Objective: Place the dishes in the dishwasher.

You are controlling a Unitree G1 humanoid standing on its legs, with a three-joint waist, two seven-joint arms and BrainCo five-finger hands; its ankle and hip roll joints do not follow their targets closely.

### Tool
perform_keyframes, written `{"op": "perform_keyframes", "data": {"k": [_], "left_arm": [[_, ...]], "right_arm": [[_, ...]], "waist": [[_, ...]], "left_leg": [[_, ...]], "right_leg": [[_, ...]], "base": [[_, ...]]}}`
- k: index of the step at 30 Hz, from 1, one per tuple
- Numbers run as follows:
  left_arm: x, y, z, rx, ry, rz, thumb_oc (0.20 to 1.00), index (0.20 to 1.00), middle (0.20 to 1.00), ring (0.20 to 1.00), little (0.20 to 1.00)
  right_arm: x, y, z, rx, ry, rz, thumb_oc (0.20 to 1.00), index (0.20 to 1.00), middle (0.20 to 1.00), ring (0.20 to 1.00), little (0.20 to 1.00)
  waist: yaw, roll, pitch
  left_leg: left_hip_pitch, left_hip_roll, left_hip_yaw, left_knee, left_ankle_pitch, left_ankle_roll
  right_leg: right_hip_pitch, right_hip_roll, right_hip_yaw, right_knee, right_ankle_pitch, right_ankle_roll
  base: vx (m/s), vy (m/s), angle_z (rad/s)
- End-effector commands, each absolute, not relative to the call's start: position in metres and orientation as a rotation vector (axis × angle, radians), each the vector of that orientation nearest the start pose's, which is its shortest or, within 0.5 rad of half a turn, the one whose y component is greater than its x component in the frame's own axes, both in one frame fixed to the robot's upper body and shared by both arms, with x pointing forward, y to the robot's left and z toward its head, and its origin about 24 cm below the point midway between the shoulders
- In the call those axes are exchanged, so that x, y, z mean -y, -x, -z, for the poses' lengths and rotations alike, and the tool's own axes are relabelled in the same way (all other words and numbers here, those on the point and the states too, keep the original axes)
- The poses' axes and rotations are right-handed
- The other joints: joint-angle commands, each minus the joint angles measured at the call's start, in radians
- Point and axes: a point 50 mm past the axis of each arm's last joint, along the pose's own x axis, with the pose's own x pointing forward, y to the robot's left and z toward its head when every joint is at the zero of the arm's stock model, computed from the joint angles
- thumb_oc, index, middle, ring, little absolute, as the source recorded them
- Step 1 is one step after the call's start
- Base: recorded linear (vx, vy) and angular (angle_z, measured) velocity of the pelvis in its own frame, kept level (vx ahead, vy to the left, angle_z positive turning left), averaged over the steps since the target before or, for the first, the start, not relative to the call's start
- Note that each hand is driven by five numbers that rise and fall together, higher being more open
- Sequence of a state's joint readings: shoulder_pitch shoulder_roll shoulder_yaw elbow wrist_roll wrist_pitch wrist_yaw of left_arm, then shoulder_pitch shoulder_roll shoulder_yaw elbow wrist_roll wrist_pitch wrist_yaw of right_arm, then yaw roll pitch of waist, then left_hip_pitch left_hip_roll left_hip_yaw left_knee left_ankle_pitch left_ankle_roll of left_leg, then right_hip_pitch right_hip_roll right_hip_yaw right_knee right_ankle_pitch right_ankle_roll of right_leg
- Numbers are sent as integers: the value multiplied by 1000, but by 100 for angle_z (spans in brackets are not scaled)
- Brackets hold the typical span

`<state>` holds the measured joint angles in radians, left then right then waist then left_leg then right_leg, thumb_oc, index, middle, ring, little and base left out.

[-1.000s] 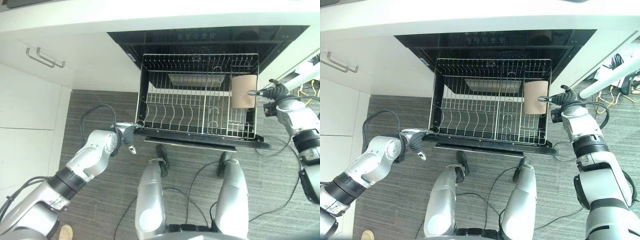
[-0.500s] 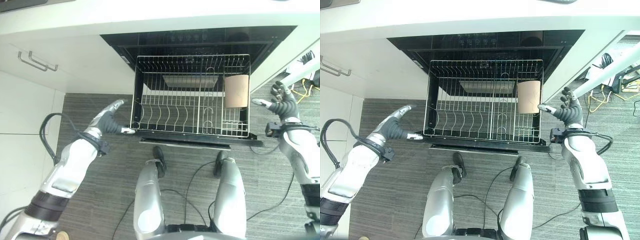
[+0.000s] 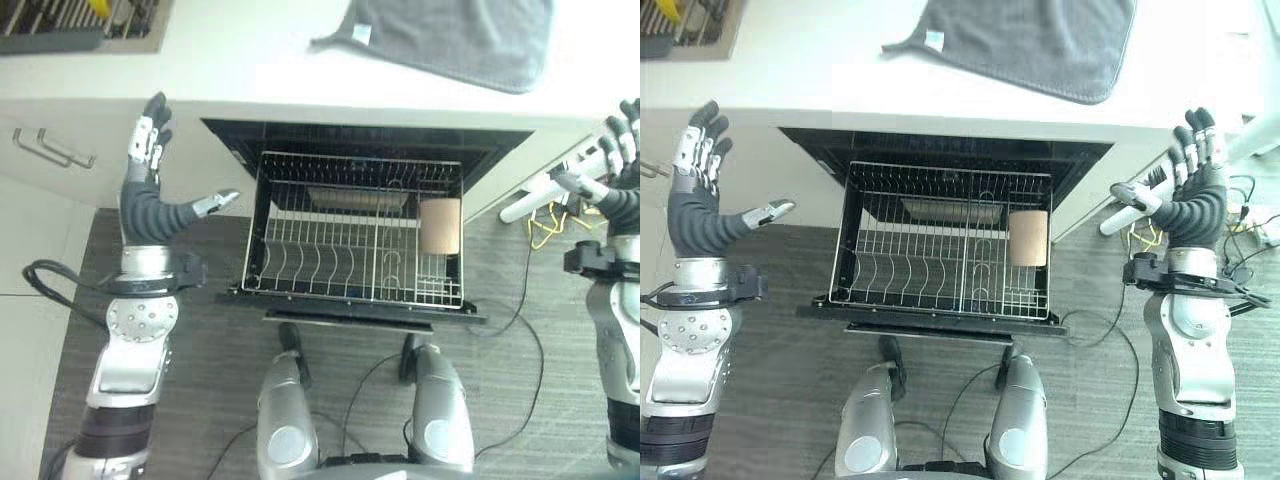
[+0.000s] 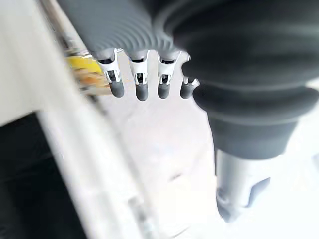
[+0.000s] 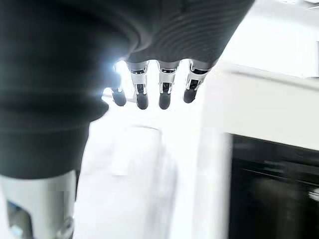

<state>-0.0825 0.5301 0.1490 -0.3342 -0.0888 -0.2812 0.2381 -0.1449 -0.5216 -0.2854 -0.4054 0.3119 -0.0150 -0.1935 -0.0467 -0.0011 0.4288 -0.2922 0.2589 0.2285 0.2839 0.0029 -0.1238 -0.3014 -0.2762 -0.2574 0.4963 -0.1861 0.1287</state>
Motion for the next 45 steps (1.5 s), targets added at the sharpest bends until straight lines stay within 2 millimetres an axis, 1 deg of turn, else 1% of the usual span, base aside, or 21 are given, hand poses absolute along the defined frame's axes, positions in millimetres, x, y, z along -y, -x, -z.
{"op": "perform_keyframes", "data": {"k": [1, 5, 7, 8, 9, 10, 13, 16, 17, 18, 20, 23, 25, 29, 32, 35, 37, 39, 41, 43, 45], "left_arm": [[-225, -218, -219, 955, -337, -163, 1000, 1000, 1000, 1000, 1000], [-223, -212, -226, 1003, -340, -117, 1000, 1000, 1000, 1000, 1000], [-221, -212, -228, 1009, -338, -84, 1000, 1000, 1000, 1000, 1000], [-220, -211, -231, 1021, -340, -74, 1000, 1000, 1000, 1000, 1000], [-219, -210, -231, 1024, -337, -70, 1000, 1000, 1000, 1000, 1000], [-219, -209, -232, 1039, -339, -78, 1000, 1000, 1000, 1000, 1000], [-220, -210, -230, 1028, -350, -90, 1000, 1000, 1000, 1000, 1000], [-223, -211, -228, 1024, -317, -89, 1000, 1000, 1000, 1000, 1000], [-223, -211, -227, 1024, -302, -92, 1000, 1000, 1000, 1000, 1000], [-225, -211, -228, 1025, -276, -94, 1000, 1000, 1000, 1000, 1000], [-228, -210, -227, 1008, -261, -105, 1000, 1000, 1000, 1000, 1000], [-230, -210, -224, 983, -276, -97, 1000, 1000, 1000, 1000, 1000], [-233, -208, -226, 987, -260, -96, 1000, 1000, 1000, 1000, 1000], [-241, -201, -225, 998, -216, -121, 1000, 1000, 1000, 1000, 1000], [-237, -199, -223, 998, -201, -125, 1000, 1000, 1000, 1000, 1000], [-234, -199, -218, 982, -188, -115, 1000, 1000, 1000, 1000, 1000], [-234, -198, -216, 982, -182, -116, 1000, 1000, 1000, 1000, 1000], [-237, -198, -216, 970, -154, -95, 1000, 1000, 1000, 1000, 1000], [-237, -202, -215, 932, -153, -42, 1000, 1000, 1000, 1000, 1000], [-231, -205, -218, 935, -163, 16, 1000, 1000, 1000, 1000, 1000], [-230, -206, -221, 940, -185, 23, 1000, 1000, 1000, 1000, 1000]], "right_arm": [[247, -223, -242, 877, 212, 254, 1000, 1000, 1000, 1000, 1000], [252, -214, -244, 915, 185, 295, 1000, 1000, 1000, 1000, 1000], [253, -210, -241, 921, 161, 316, 1000, 1000, 1000, 1000, 1000], [251, -207, -238, 928, 154, 320, 1000, 1000, 1000, 1000, 1000], [250, -206, -238, 932, 156, 321, 1000, 1000, 1000, 1000, 1000], [244, -207, -237, 945, 155, 284, 1000, 1000, 1000, 1000, 1000], [242, -207, -234, 938, 150, 267, 1000, 1000, 1000, 1000, 1000], [251, -202, -236, 952, 164, 289, 1000, 1000, 1000, 1000, 1000], [252, -201, -238, 964, 168, 295, 1000, 1000, 1000, 1000, 1000], [254, -199, -240, 981, 163, 299, 1000, 1000, 1000, 1000, 1000], [255, -197, -241, 991, 141, 306, 1000, 1000, 1000, 1000, 1000], [256, -198, -243, 965, 148, 325, 1000, 1000, 1000, 1000, 1000], [261, -197, -245, 965, 172, 369, 1000, 1000, 1000, 1000, 1000], [263, -200, -251, 979, 168, 358, 1000, 1000, 1000, 1000, 1000], [266, -199, -254, 962, 238, 343, 1000, 1000, 1000, 1000, 1000], [274, -199, -262, 938, 278, 361, 1000, 1000, 1000, 1000, 1000], [275, -199, -267, 949, 289, 356, 1000, 1000, 1000, 1000, 1000], [274, -197, -268, 960, 298, 361, 1000, 1000, 1000, 1000, 1000], [275, -191, -260, 946, 258, 374, 1000, 1000, 1000, 1000, 1000], [273, -189, -247, 917, 223, 380, 1000, 1000, 1000, 1000, 1000], [268, -193, -244, 915, 212, 377, 1000, 1000, 1000, 1000, 1000]], "waist": [[-1, -3, -83], [-3, -17, -154], [-6, -22, -188], [-11, -25, -205], [-11, -27, -208], [-6, -26, -217], [3, -10, -231], [-8, -12, -250], [-3, -14, -255], [10, -21, -259], [18, -21, -262], [10, -15, -264], [0, -10, -261], [1, 0, -266], [-18, -5, -278], [-26, 4, -296], [-24, 10, -296], [-33, 15, -296], [-42, 5, -292], [-44, -8, -288], [-27, -10, -286]], "left_leg": [[70, 24, 4, 19, -111, 3], [155, -31, 23, -45, -118, 18], [205, -71, 41, -124, -100, 33], [236, -98, 61, -186, -88, 40], [245, -104, 66, -200, -83, 43], [300, -116, 129, -281, -78, 61], [336, -115, 160, -351, -43, 76], [333, -137, 165, -361, -37, 94], [333, -150, 167, -360, -37, 98], [324, -158, 172, -348, -37, 95], [298, -159, 160, -308, -33, 84], [260, -159, 203, -238, -43, 79], [220, -154, 225, -149, -68, 77], [241, -108, 148, -121, -97, 77], [314, 13, 84, -176, -50, 30], [361, 103, 57, -260, 42, -21], [371, 91, 31, -261, 19, -28], [378, 65, 54, -265, -12, -30], [375, -5, 48, -275, -31, -16], [384, -72, 59, -323, -34, 4], [402, -86, 112, -370, -29, 23]], "right_leg": [[52, -6, 33, -105, 10, 5], [163, -27, 40, -248, 76, 29], [204, -60, 44, -343, 176, 53], [211, -88, 38, -389, 279, 76], [212, -93, 38, -399, 300, 81], [208, -113, -25, -383, 344, 103], [228, -27, -78, -297, 228, 73], [253, 142, -55, -209, 98, 35], [264, 172, -60, -206, 75, 17], [297, 178, -92, -263, 55, -8], [357, 217, -69, -350, 11, -51], [399, 236, -70, -391, 3, -79], [415, 227, -63, -394, 2, -88], [400, 210, -29, -361, -18, -102], [366, 178, -11, -324, -17, -99], [349, 137, -9, -312, -17, -80], [339, 94, -4, -304, -4, -51], [326, 30, -7, -292, 28, 4], [310, -46, 13, -302, 167, 48], [271, -137, 19, -325, 359, 86], [261, -158, -44, -327, 387, 101]], "base": [[108, 128, 1], [193, 240, 3], [184, 280, -12], [117, 222, -17], [23, 325, -25], [-68, 306, -34], [-98, 209, -77], [-115, 51, -24], [-125, -65, 8], [-87, -151, 6], [-76, -309, -17], [-103, -210, 7], [-123, -80, 24], [-46, 157, -9], [47, 458, -31], [91, 592, -33], [74, 690, 2], [66, 758, 7], [72, 655, 20], [7, 583, 50], [-41, 476, 25]]}}
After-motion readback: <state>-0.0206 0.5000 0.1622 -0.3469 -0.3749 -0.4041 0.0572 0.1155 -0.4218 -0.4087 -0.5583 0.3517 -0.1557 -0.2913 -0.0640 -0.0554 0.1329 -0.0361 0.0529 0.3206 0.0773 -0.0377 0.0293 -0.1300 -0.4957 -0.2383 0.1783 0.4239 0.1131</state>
